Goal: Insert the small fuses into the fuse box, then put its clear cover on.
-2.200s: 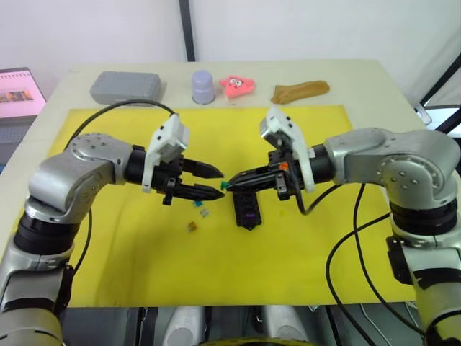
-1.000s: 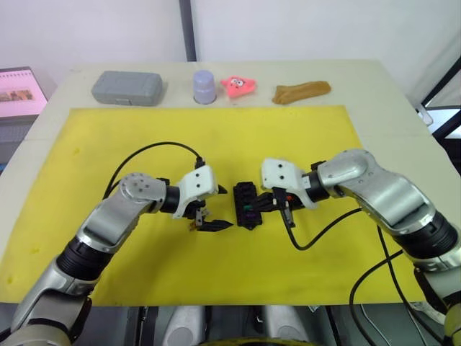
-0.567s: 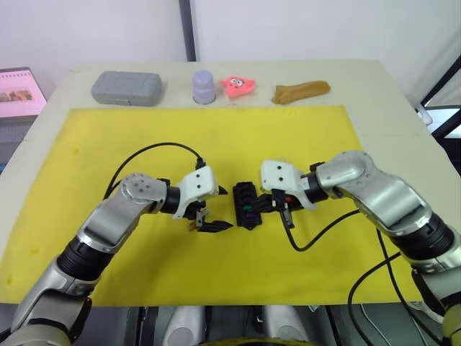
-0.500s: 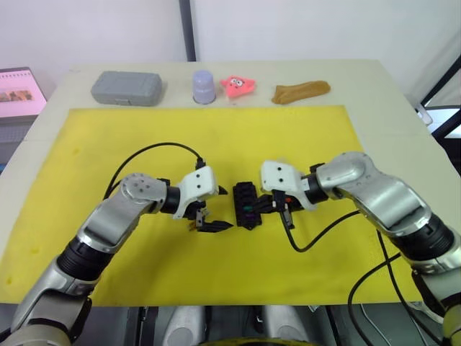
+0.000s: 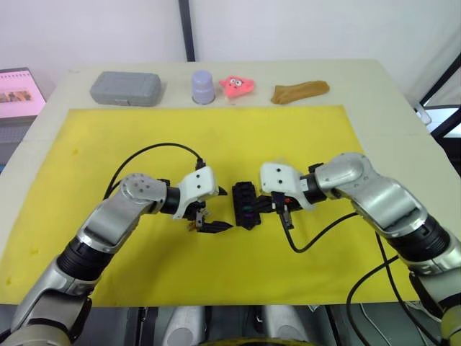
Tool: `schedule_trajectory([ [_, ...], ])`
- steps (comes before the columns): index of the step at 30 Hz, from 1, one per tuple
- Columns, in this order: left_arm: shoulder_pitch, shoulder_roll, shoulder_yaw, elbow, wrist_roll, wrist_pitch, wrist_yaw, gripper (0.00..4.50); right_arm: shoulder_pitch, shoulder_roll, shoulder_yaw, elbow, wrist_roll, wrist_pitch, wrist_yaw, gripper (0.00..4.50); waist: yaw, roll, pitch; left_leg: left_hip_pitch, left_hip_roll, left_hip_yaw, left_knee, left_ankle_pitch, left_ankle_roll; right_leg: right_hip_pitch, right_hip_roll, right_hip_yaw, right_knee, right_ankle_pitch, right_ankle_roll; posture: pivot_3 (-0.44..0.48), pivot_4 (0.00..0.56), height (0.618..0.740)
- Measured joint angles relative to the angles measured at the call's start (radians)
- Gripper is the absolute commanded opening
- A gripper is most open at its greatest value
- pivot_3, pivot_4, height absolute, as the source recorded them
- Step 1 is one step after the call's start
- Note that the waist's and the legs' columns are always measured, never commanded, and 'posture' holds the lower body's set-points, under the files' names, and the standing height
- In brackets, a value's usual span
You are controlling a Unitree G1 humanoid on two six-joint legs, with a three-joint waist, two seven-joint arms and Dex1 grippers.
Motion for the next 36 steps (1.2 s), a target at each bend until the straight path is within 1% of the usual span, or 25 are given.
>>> schedule_trajectory([
  [8, 0.0, -0.001, -0.001, 0.0, 0.001, 0.0, 0.0, 4.44, 0.012, 0.002, 0.0, 0.005, -0.03, -0.053, 0.015, 0.0, -0.001, 0.0, 0.0, 0.0, 0.0, 0.0, 0.0, 0.0, 0.0, 0.0, 0.0, 0.0, 0.0, 0.0, 0.0, 0.0, 0.15, 0.74],
  [22, 0.0, -0.004, -0.002, 0.0, 0.011, 0.0, 0.0, 4.44, 0.013, 0.003, -0.001, 0.005, -0.05, -0.058, 0.044, 0.0, 0.0, 0.0, 0.0, 0.001, 0.0, 0.0, 0.0, 0.0, 0.0, 0.001, 0.0, 0.0, 0.0, 0.0, 0.0, 0.0, 0.15, 0.74],
  [25, 0.0, -0.009, -0.002, 0.0, 0.013, -0.001, 0.0, 4.5, 0.013, 0.004, 0.0, 0.007, -0.053, -0.057, 0.046, 0.98, 0.0, 0.0, 0.0, 0.001, 0.0, 0.0, 0.0, 0.0, 0.0, 0.001, 0.0, 0.0, 0.0, 0.0, 0.0, 0.0, 0.15, 0.74],
  [27, 0.0, -0.01, -0.002, 0.0, 0.013, -0.001, -0.001, 4.5, 0.014, 0.008, -0.002, 0.015, -0.054, -0.057, 0.043, 1.88, 0.0, 0.0, 0.0, 0.001, 0.0, 0.0, 0.0, 0.0, 0.0, 0.001, 0.0, 0.0, 0.0, 0.0, 0.0, 0.0, 0.15, 0.74],
  [36, 0.0, -0.01, -0.002, 0.0, 0.014, -0.001, -0.001, 4.5, 0.005, 0.024, -0.011, 0.017, -0.049, -0.021, 0.044, 1.88, 0.0, 0.0, 0.0, 0.0, 0.0, 0.0, 0.0, 0.0, 0.0, 0.0, 0.0, 0.0, 0.0, 0.0, 0.0, 0.0, 0.15, 0.74],
])
